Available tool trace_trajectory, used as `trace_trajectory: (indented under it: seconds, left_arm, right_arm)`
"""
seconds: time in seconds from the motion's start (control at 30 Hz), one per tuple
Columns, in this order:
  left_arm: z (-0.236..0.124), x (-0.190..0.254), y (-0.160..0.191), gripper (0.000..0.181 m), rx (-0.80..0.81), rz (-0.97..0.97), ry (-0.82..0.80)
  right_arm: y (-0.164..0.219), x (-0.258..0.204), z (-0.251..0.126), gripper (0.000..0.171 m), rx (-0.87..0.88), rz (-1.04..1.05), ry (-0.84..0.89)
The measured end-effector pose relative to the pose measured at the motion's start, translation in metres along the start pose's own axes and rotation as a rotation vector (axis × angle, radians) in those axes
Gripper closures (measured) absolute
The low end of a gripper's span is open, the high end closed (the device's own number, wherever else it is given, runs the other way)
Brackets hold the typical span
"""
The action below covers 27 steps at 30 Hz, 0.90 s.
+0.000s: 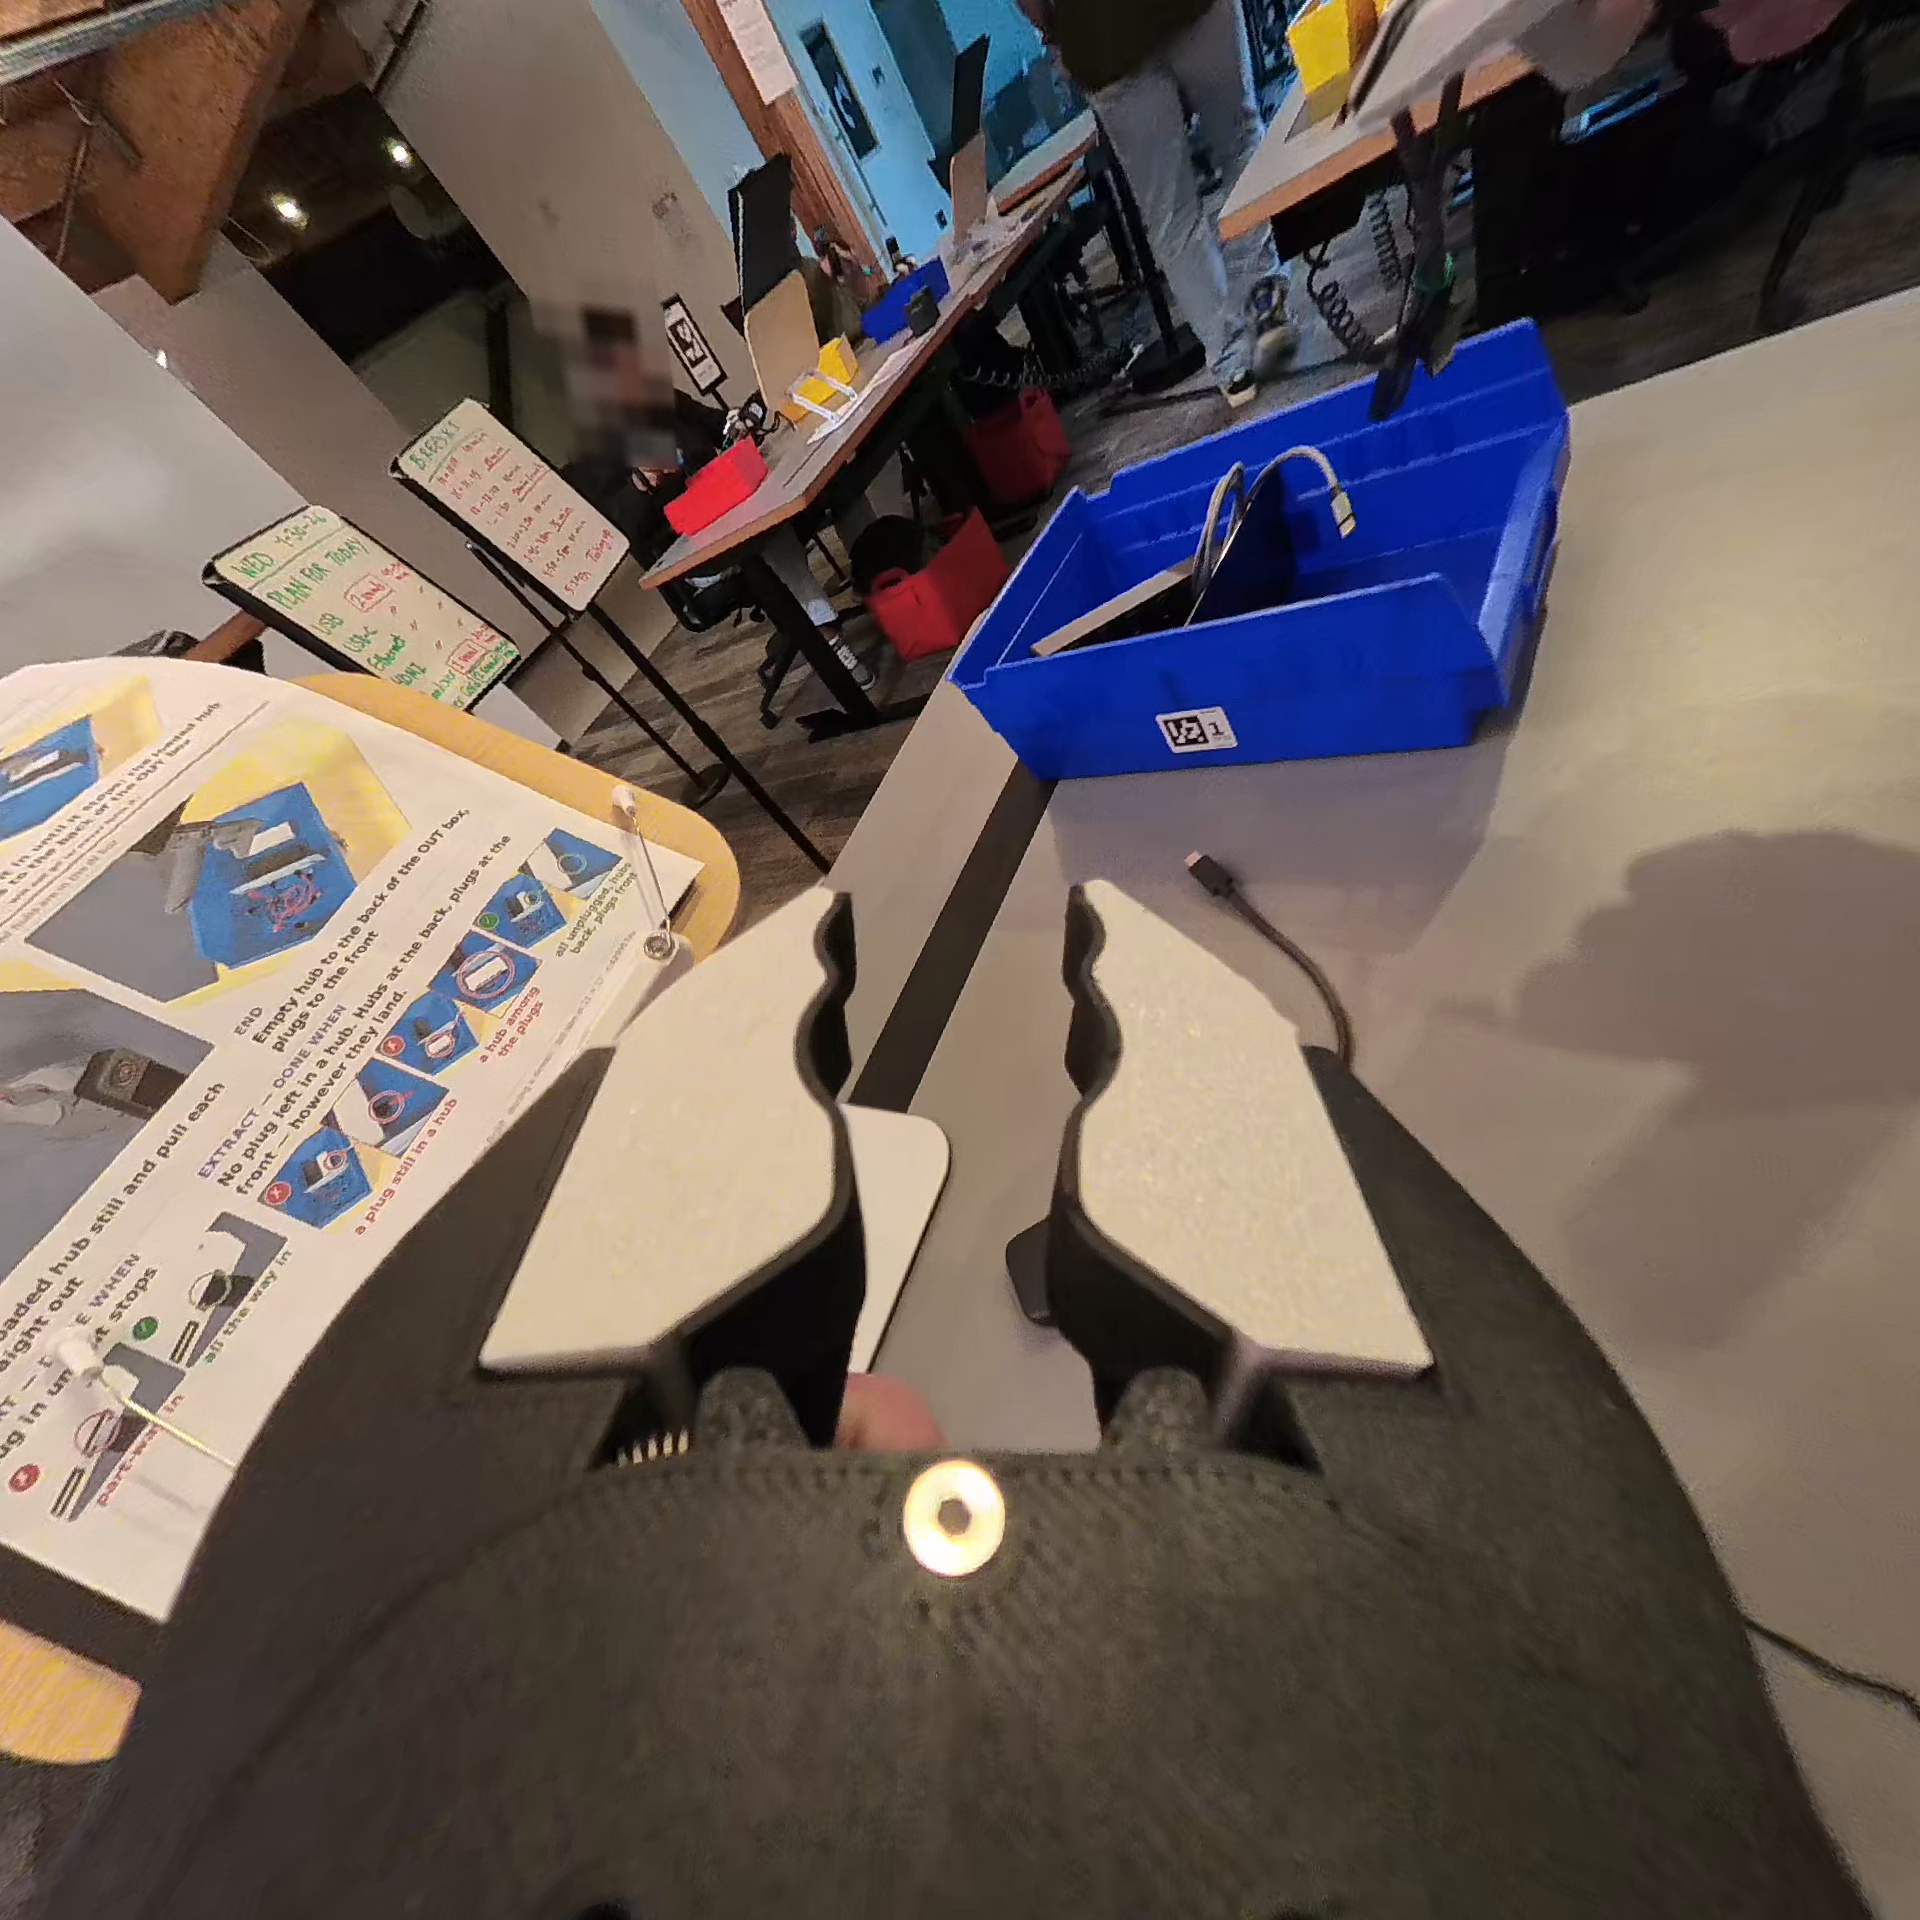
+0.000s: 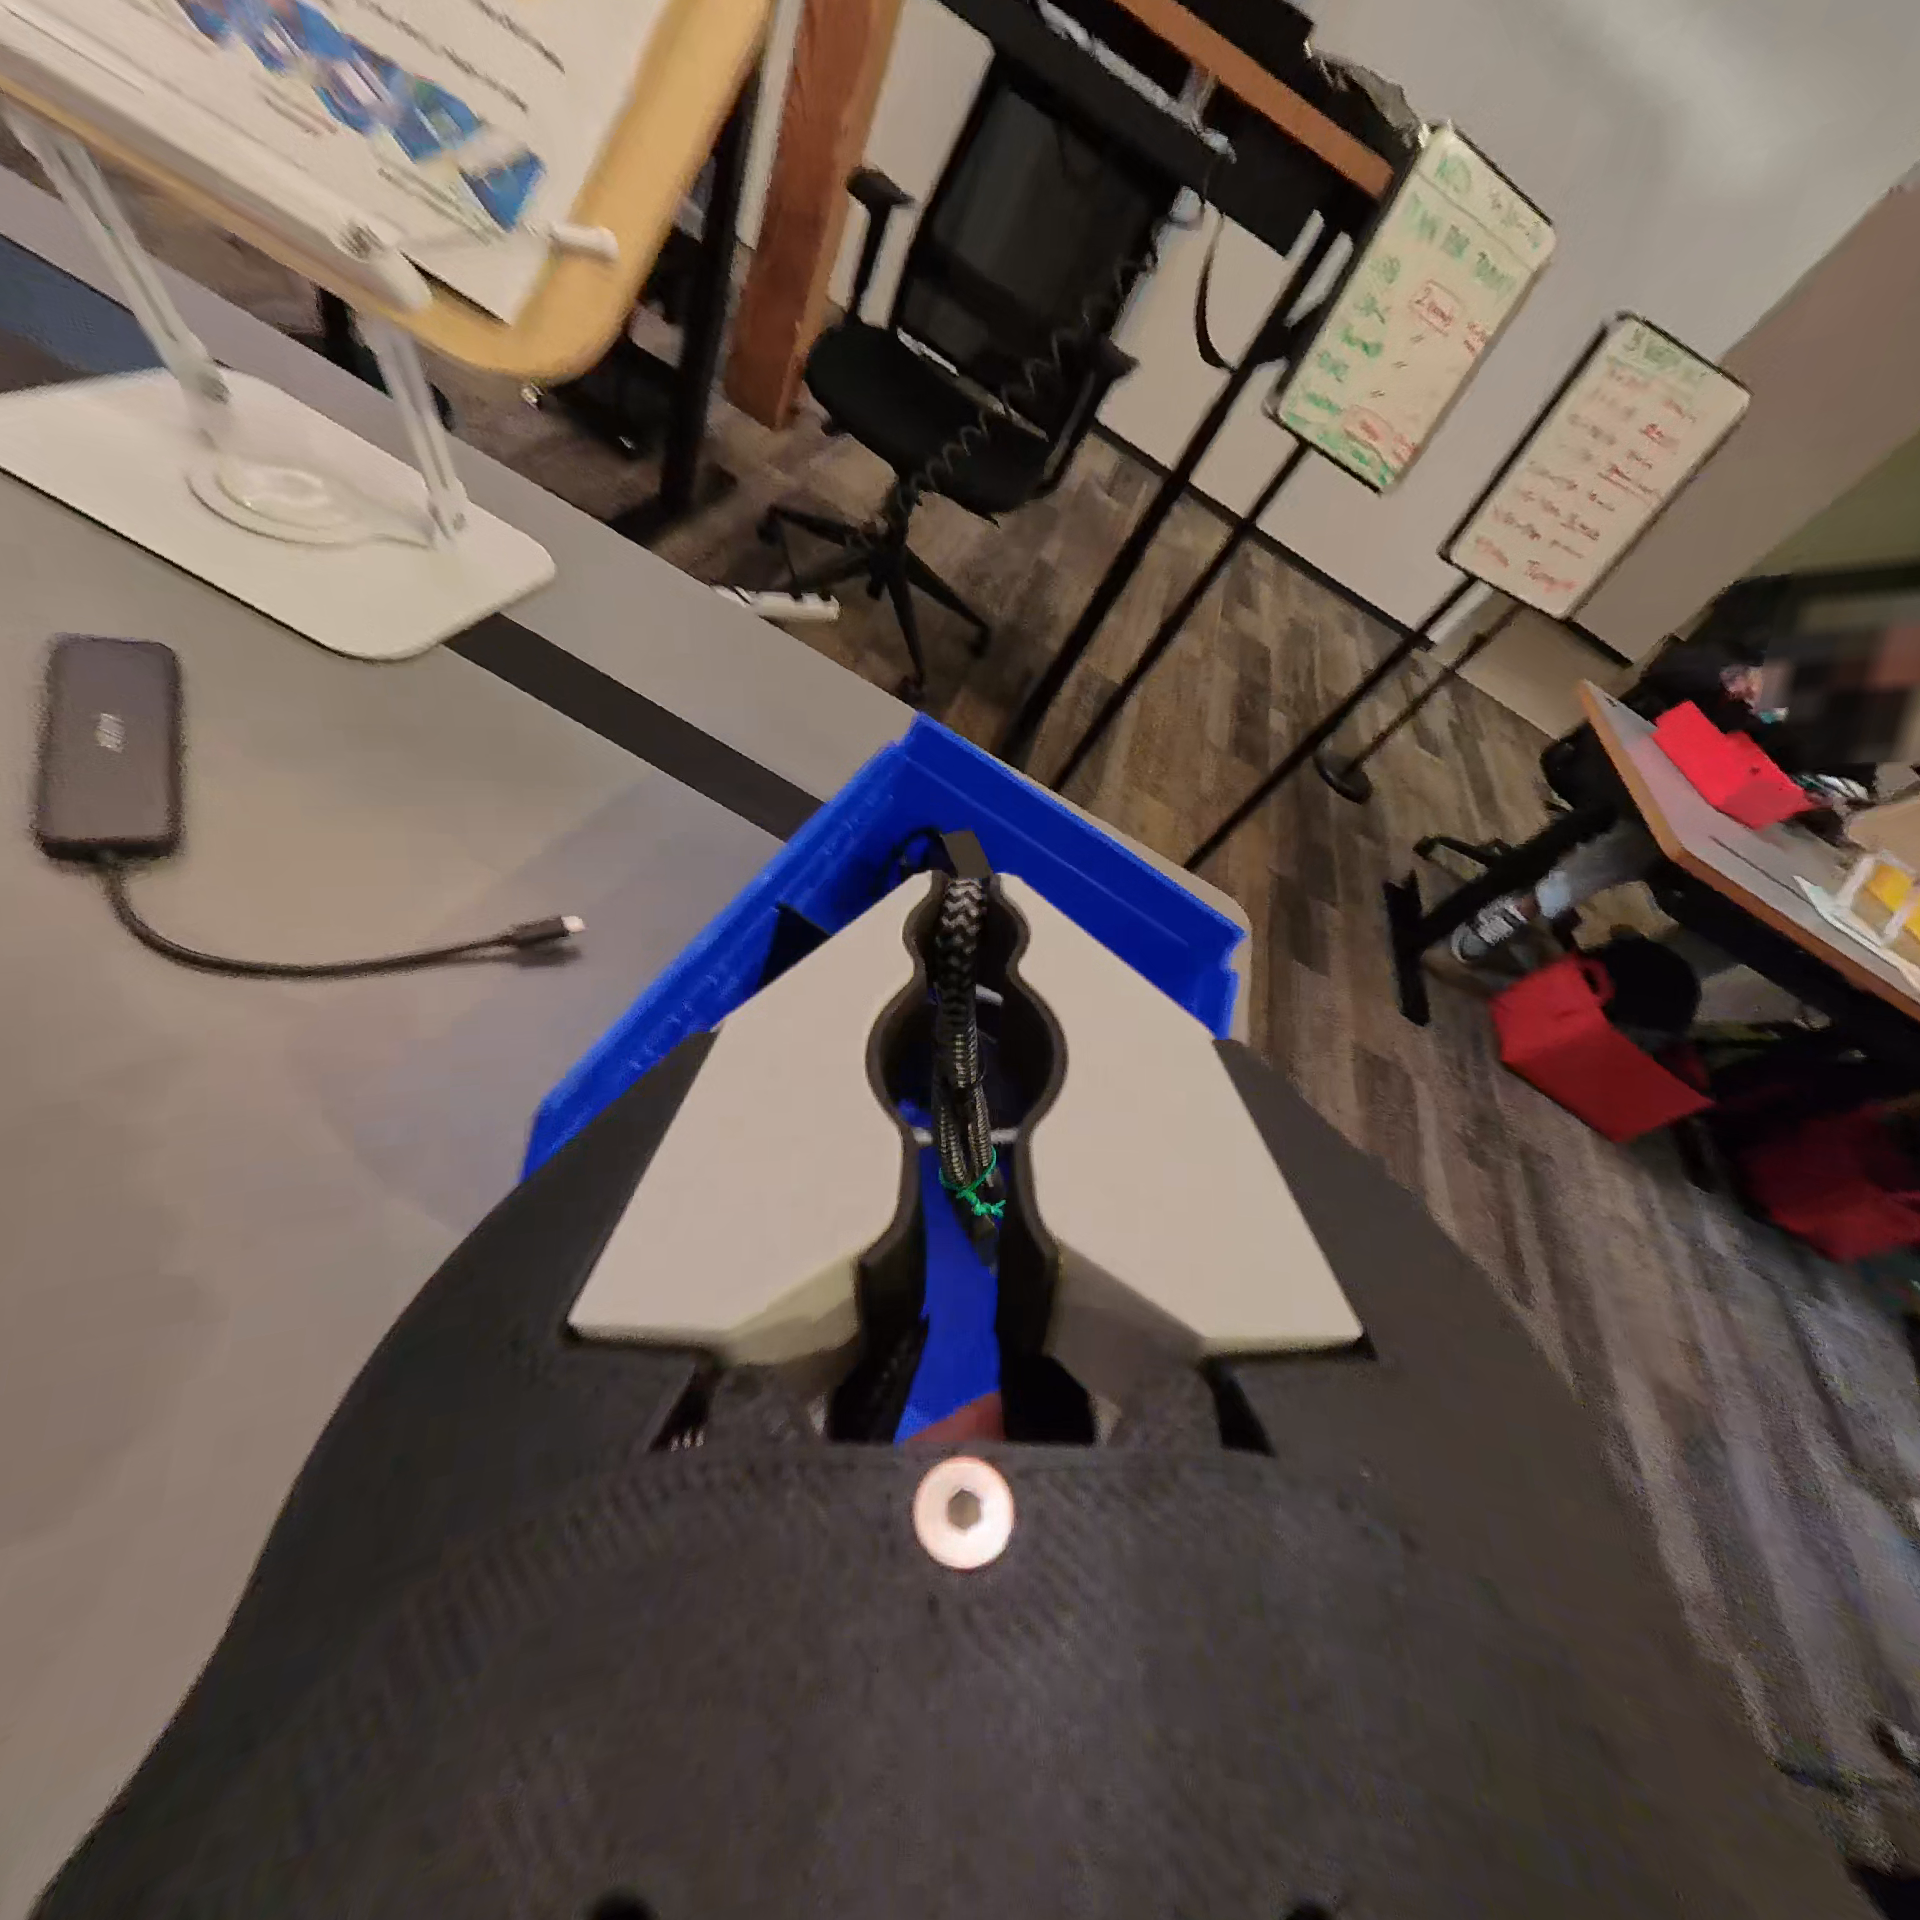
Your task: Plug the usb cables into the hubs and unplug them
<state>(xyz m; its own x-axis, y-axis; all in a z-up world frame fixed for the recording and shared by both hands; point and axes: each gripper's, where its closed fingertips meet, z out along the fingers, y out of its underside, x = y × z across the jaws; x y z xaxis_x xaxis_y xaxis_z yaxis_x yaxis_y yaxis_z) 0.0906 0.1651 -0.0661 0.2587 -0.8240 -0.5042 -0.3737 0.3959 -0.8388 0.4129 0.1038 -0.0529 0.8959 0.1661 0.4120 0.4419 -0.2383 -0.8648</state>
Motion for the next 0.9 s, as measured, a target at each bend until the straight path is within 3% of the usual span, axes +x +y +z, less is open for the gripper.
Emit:
trace_trajectory:
  seconds: [0.2, 0.37, 0.5, 0.7, 0.83, 0.9]
  left_arm:
    - [0.012, -0.002, 0.030, 0.139, -0.107, 0.066, -0.016]
    - [0.027, 0.027, 0.036, 0.129, -0.070, 0.030, 0.120]
    - [0.025, 0.073, 0.007, 0.130, 0.086, -0.052, 0.332]
    - [0.029, 0.116, -0.003, 0.132, 0.110, -0.067, 0.460]
    - [0.035, 0.128, 0.000, 0.161, 0.124, -0.075, 0.464]
    - [0.038, 0.120, 0.000, 0.164, 0.141, -0.117, 0.439]
  right_arm:
    - [-0.037, -0.049, -0.013, 0.169, 0.083, -0.043, -0.128]
    - [-0.097, -0.132, -0.038, 0.169, 0.304, 0.173, -0.565]
    - [-0.113, -0.195, -0.040, 0.169, 0.278, 0.203, -0.886]
    - [-0.118, -0.259, -0.009, 0.169, 0.086, 0.114, -1.004]
    - [-0.131, -0.279, 0.006, 0.169, 0.035, 0.072, -1.019]
    - [-0.137, -0.285, 0.010, 0.169, 0.032, 0.064, -1.027]
